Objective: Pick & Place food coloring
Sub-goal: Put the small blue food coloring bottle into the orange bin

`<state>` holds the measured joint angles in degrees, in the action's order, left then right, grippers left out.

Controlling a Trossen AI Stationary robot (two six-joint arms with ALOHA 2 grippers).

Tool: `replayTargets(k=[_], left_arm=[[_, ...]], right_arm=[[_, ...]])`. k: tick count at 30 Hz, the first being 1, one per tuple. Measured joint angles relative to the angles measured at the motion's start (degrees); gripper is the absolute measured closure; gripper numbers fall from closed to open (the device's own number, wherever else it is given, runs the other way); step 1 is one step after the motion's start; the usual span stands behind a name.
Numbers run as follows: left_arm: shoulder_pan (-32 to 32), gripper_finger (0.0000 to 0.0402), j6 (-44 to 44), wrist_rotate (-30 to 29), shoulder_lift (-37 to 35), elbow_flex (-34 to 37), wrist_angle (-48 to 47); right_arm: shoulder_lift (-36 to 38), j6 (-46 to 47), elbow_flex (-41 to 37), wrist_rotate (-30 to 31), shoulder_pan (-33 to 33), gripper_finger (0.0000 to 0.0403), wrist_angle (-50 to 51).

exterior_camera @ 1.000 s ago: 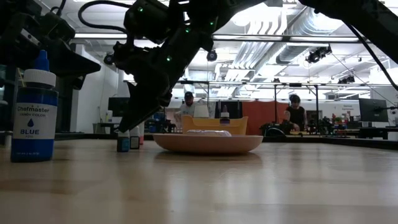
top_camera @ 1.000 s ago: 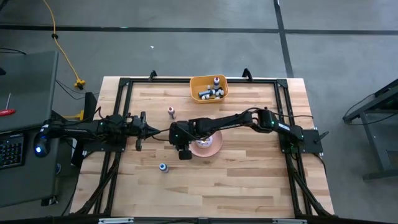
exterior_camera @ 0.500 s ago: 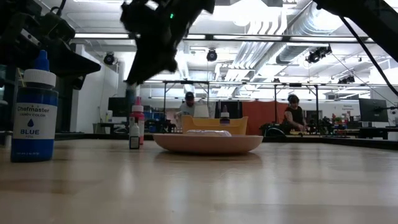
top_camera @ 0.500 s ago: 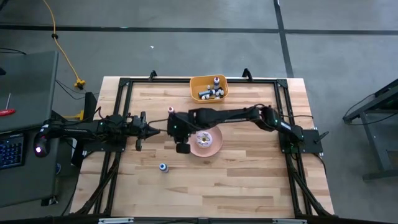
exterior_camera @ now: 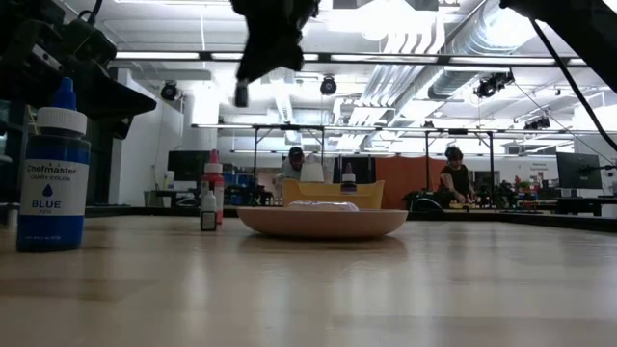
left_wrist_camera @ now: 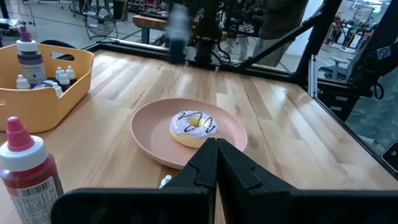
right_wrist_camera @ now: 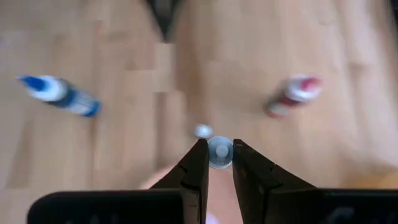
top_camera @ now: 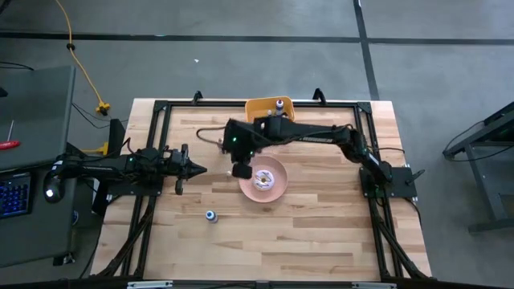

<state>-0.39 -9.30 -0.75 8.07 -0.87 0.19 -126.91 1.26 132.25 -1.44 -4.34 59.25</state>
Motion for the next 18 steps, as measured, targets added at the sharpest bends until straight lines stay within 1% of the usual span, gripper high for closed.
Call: replayTargets(k=[6, 10, 18], left_arm=[[-0.01, 0.0401, -0.01, 0.06, -0.02, -0.02, 0.0], [-0.01, 0.0401, -0.01, 0.04, -0.01, -0.02, 0.0], [0.0, 0.0401, -0.01, 0.06, -0.02, -0.02, 0.0]], right_arm=[[2.78, -2.81, -0.05, 4.99, -4.02, 0.0354, 4.31], [3.71, -4.29, -0.05, 7.21, -7.61, 0.0353, 4.94], [3.59, -7.57, -0.05, 7.74, -14.84, 0.0353, 4.25]])
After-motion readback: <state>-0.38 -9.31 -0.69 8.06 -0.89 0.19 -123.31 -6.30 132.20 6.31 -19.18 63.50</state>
